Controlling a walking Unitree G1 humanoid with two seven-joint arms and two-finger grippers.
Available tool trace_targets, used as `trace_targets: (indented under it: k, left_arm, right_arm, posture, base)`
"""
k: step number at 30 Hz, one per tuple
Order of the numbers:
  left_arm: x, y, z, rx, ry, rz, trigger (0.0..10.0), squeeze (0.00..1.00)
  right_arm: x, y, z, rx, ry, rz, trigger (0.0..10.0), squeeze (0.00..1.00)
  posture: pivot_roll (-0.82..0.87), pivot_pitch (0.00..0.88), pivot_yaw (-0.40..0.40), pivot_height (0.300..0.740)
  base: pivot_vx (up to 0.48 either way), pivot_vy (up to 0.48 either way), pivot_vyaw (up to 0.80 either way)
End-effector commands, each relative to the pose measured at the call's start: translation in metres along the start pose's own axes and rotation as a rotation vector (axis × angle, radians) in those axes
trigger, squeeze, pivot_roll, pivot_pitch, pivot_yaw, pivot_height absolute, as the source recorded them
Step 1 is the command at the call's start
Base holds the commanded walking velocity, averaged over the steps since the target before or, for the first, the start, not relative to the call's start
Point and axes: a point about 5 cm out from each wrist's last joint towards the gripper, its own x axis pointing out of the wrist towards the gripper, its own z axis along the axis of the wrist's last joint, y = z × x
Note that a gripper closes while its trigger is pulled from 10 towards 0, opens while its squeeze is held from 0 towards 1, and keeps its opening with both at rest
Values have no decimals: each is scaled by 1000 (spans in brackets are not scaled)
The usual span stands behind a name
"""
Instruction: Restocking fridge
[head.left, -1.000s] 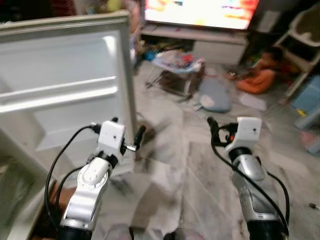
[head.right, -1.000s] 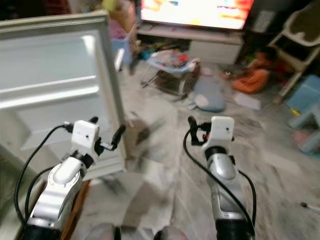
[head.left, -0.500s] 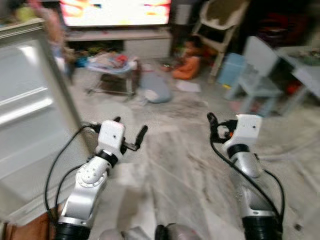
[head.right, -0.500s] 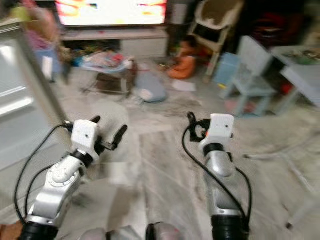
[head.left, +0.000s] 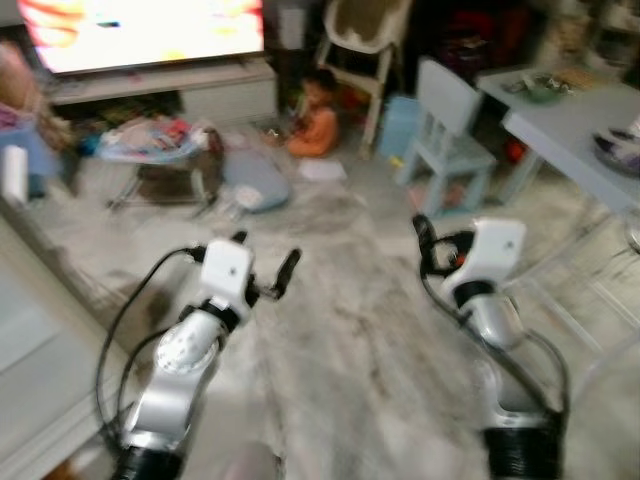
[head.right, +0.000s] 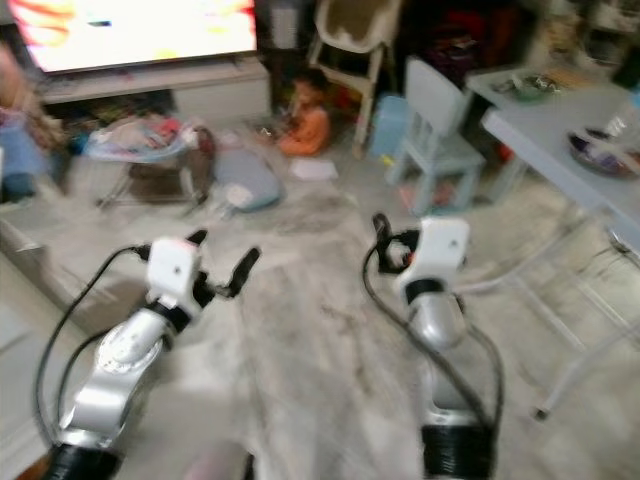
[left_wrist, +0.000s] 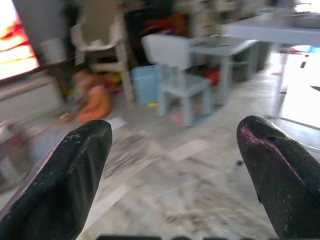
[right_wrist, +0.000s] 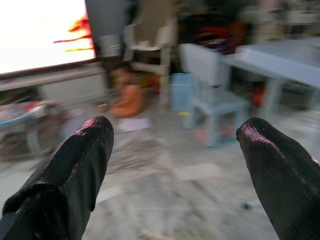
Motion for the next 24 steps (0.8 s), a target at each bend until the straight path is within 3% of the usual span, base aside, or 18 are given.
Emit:
trace_targets:
  k: [1, 15, 20, 24]
  left_arm:
    - [3, -6, 4, -5, -18, -27, 10000, 0]
    - [4, -10, 5, -21, -27, -57, 10000, 0]
    - [5, -9, 5, -27, -28, -40, 10000, 0]
    - [5, 0, 5, -3, -37, 40, 10000, 0]
  right_arm:
    - [-2, -8, 1, -10, 0, -27, 10000, 0]
    - [0, -5, 6, 14, -10, -27, 10000, 0]
    - [-2, -6, 4, 8, -7, -29, 10000, 0]
    - [-5, -7, 4, 9, -5, -32, 10000, 0]
  posture:
    - [56, 0, -60, 740]
    - [53, 0, -57, 740]
    - [52, 0, -54, 740]
    - [52, 0, -53, 740]
  base:
    - [326, 0, -800]
    - [398, 0, -753]
    - [473, 0, 0]
    - [436, 0, 0]
